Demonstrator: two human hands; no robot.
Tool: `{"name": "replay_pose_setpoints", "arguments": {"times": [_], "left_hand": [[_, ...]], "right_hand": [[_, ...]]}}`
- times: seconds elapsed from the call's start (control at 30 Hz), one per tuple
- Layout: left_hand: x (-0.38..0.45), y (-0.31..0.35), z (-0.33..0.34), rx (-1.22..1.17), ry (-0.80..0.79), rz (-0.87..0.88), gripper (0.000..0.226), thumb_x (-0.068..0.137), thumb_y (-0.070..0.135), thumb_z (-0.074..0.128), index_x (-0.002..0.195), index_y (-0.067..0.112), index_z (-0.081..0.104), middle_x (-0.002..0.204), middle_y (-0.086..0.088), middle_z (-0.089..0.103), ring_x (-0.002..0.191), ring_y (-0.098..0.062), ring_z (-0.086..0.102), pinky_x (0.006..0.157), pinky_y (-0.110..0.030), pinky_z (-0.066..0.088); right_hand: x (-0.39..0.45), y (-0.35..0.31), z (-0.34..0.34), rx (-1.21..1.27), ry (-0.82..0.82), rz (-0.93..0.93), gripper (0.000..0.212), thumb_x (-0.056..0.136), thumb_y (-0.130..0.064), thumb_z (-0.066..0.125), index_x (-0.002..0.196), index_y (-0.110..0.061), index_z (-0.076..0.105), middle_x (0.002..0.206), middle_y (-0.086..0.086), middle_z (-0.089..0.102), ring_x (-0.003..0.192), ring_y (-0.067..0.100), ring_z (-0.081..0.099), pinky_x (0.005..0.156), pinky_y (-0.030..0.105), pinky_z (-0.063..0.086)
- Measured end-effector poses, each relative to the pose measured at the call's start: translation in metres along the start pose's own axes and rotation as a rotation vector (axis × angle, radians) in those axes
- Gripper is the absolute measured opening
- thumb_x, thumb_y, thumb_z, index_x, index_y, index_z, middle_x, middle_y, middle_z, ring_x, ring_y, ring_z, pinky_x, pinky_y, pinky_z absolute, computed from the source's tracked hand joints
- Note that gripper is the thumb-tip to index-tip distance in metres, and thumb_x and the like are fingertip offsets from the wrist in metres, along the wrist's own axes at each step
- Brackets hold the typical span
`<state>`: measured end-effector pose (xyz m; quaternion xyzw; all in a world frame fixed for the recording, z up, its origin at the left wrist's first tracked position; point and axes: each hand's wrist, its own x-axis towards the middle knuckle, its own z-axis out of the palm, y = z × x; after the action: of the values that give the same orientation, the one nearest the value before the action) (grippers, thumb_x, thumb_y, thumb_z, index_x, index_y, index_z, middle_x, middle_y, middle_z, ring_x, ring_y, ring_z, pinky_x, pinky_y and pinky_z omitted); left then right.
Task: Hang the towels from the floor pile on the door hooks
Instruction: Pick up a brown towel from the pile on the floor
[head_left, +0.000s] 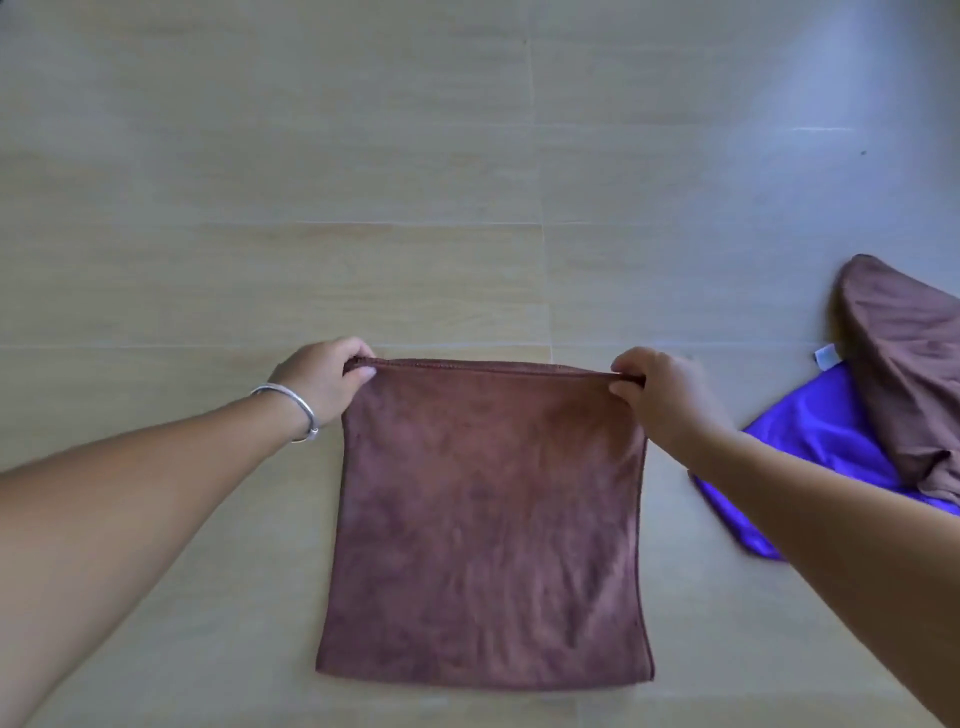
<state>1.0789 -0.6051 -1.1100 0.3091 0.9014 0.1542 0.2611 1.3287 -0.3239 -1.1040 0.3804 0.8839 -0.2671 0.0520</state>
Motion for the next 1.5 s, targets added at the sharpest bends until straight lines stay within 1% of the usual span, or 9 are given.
{"name": "replay_pose_setpoints", "arguments": {"times": [0.17, 0.3, 0.4, 0.53, 0.67, 0.73, 0.93, 1.27, 1.5], "left_hand": [[0.067, -0.016, 0.054, 0.144, 0.12, -0.017, 0.02, 0.088, 0.021, 0.062, 0.108, 0.022, 0.059, 0.111, -0.004, 0.063, 0.102, -0.028, 0.057, 0.086, -0.038, 0.047], [0.037, -0.004, 0.068, 0.329, 0.334, 0.329, 0.051, 0.08, 0.023, 0.067, 0.128, 0.014, 0.054, 0.128, -0.012, 0.052, 0.113, -0.036, 0.053, 0.093, -0.048, 0.046], [-0.016, -0.004, 0.092, 0.443, 0.093, 0.505, 0.064, 0.085, 0.054, 0.046, 0.14, 0.021, 0.047, 0.147, -0.009, 0.042, 0.133, -0.028, 0.041, 0.104, -0.046, 0.035], [-0.036, -0.017, 0.113, 0.644, -0.163, 0.484, 0.075, 0.089, 0.071, 0.016, 0.145, 0.026, 0.039, 0.152, -0.013, 0.034, 0.141, -0.028, 0.027, 0.106, -0.05, 0.022], [0.035, 0.0, 0.09, 0.727, -0.08, 0.326, 0.079, 0.074, 0.074, -0.02, 0.144, 0.036, -0.02, 0.157, -0.007, -0.019, 0.144, -0.023, -0.017, 0.117, -0.044, -0.008], [0.053, 0.009, 0.08, 0.735, -0.021, 0.253, 0.069, 0.082, 0.071, -0.007, 0.135, 0.036, -0.033, 0.156, -0.004, -0.025, 0.144, -0.02, -0.021, 0.117, -0.041, -0.009], [-0.022, -0.008, 0.091, 0.641, -0.055, 0.672, 0.081, 0.083, 0.073, 0.034, 0.146, 0.023, 0.037, 0.152, -0.012, 0.032, 0.139, -0.027, 0.031, 0.108, -0.044, 0.023], [-0.02, -0.072, 0.086, 0.557, 0.008, 0.948, 0.047, 0.095, 0.049, 0.038, 0.127, 0.022, 0.058, 0.135, -0.006, 0.056, 0.122, -0.022, 0.054, 0.102, -0.034, 0.036], [-0.02, -0.086, 0.087, 0.418, 0.09, 1.025, 0.037, 0.098, 0.04, 0.041, 0.102, 0.021, 0.073, 0.09, 0.005, 0.065, 0.087, -0.013, 0.059, 0.091, -0.029, 0.044]], "right_hand": [[0.065, 0.028, 0.059, -0.24, 0.084, -0.074, 0.029, 0.087, -0.024, 0.061, 0.115, -0.028, 0.061, 0.114, 0.0, 0.066, 0.106, 0.026, 0.055, 0.087, 0.035, 0.044], [0.036, 0.03, 0.07, -0.324, 0.204, -0.275, 0.044, 0.086, -0.028, 0.062, 0.128, -0.024, 0.053, 0.131, 0.002, 0.052, 0.122, 0.026, 0.045, 0.101, 0.04, 0.036], [-0.013, 0.031, 0.082, -0.36, 0.078, -0.483, 0.053, 0.084, -0.05, 0.055, 0.13, -0.024, 0.055, 0.138, 0.006, 0.051, 0.13, 0.03, 0.044, 0.108, 0.044, 0.035], [-0.021, 0.045, 0.091, -0.585, -0.242, -0.416, 0.087, 0.08, -0.081, 0.026, 0.152, -0.033, 0.018, 0.161, 0.007, 0.012, 0.148, 0.028, 0.008, 0.118, 0.051, 0.01], [0.046, 0.025, 0.074, -0.689, -0.176, -0.327, 0.084, 0.085, -0.077, 0.019, 0.152, -0.033, -0.003, 0.161, 0.003, -0.009, 0.147, 0.024, -0.014, 0.118, 0.049, -0.006], [0.061, 0.01, 0.069, -0.625, -0.124, -0.278, 0.082, 0.087, -0.074, 0.025, 0.152, -0.031, 0.002, 0.162, 0.004, -0.004, 0.147, 0.024, -0.012, 0.118, 0.049, -0.006], [-0.004, 0.024, 0.079, -0.445, -0.076, -0.768, 0.075, 0.08, -0.071, 0.043, 0.144, -0.031, 0.035, 0.155, 0.006, 0.031, 0.145, 0.023, 0.022, 0.118, 0.051, 0.015], [-0.051, 0.063, 0.096, -0.406, -0.086, -1.018, 0.069, 0.081, -0.069, 0.048, 0.131, -0.022, 0.054, 0.136, 0.005, 0.053, 0.13, 0.027, 0.046, 0.109, 0.051, 0.033], [-0.063, 0.05, 0.11, -0.467, -0.036, -1.074, 0.026, 0.09, -0.047, 0.052, 0.079, -0.024, 0.055, 0.077, -0.006, 0.05, 0.069, 0.017, 0.048, 0.062, 0.03, 0.044]]}}
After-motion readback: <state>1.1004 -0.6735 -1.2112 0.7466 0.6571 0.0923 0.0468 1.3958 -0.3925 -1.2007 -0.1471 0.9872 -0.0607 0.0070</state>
